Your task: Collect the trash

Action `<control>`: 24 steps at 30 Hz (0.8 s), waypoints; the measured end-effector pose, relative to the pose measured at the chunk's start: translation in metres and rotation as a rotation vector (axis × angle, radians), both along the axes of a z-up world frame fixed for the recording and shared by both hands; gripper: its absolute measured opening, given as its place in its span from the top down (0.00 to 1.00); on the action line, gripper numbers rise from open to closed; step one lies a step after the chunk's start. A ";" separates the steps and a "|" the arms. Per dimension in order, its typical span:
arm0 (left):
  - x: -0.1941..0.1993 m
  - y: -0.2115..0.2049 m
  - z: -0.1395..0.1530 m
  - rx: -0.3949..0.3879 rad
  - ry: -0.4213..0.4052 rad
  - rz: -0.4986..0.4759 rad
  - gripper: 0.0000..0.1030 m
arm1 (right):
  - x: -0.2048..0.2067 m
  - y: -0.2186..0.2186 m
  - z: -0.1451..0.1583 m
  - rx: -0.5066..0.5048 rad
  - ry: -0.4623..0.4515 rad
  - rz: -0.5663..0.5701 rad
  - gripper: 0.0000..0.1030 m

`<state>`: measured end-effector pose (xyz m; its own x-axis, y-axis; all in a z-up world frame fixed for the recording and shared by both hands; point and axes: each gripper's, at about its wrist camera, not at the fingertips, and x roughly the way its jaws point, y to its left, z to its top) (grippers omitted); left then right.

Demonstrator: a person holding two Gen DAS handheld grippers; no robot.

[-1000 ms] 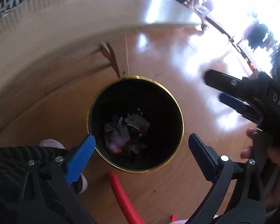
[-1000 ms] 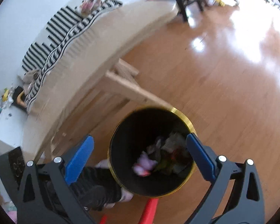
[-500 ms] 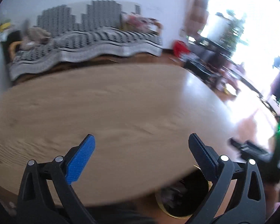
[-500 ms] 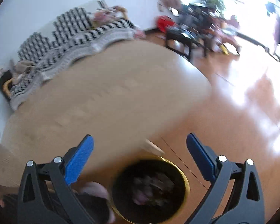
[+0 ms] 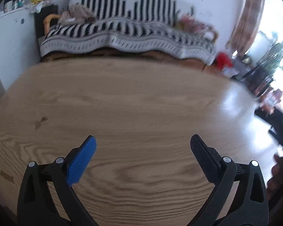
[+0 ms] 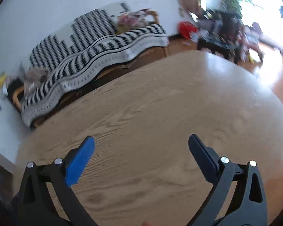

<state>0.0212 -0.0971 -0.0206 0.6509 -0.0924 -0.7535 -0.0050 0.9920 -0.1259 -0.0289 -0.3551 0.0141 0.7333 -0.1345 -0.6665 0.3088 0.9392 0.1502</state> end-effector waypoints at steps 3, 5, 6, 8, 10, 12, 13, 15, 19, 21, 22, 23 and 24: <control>0.009 0.009 0.007 0.025 -0.017 0.002 0.06 | 0.018 0.023 -0.014 -0.121 0.080 0.071 0.07; 0.011 0.010 0.011 0.057 -0.050 -0.010 0.06 | 0.019 0.018 -0.009 -0.130 0.038 0.027 0.07; 0.013 0.012 0.011 0.076 -0.057 -0.008 0.06 | 0.019 0.016 -0.009 -0.129 0.033 0.017 0.07; 0.019 0.016 0.005 0.094 -0.034 0.001 0.06 | 0.023 0.014 -0.014 -0.134 0.052 0.008 0.07; 0.022 0.019 0.001 0.050 0.004 0.002 0.06 | 0.029 0.016 -0.022 -0.112 0.094 0.031 0.07; 0.022 0.021 0.000 0.023 0.019 0.001 0.06 | 0.034 0.019 -0.025 -0.079 0.110 0.057 0.07; 0.021 0.019 0.001 0.029 0.016 0.005 0.06 | 0.033 0.021 -0.025 -0.070 0.109 0.068 0.07; 0.019 0.017 0.001 0.040 0.012 0.013 0.06 | 0.023 0.025 -0.024 -0.079 0.100 0.076 0.07; 0.018 0.009 -0.004 0.018 0.028 0.020 0.06 | 0.018 0.028 -0.024 -0.098 0.090 0.078 0.07; 0.017 0.004 -0.006 0.012 0.030 0.018 0.06 | 0.019 0.026 -0.025 -0.095 0.091 0.074 0.07; 0.018 0.002 -0.007 0.011 0.033 0.015 0.06 | 0.020 0.026 -0.026 -0.094 0.093 0.072 0.07; 0.018 0.001 -0.008 0.010 0.033 0.012 0.06 | 0.020 0.024 -0.027 -0.093 0.093 0.069 0.07; 0.018 -0.001 -0.008 0.011 0.031 0.009 0.06 | 0.021 0.024 -0.027 -0.096 0.093 0.065 0.07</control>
<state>0.0396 -0.0982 -0.0287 0.6276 -0.0787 -0.7745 -0.0173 0.9932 -0.1149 -0.0076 -0.3310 -0.0133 0.6786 -0.1552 -0.7179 0.2550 0.9664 0.0321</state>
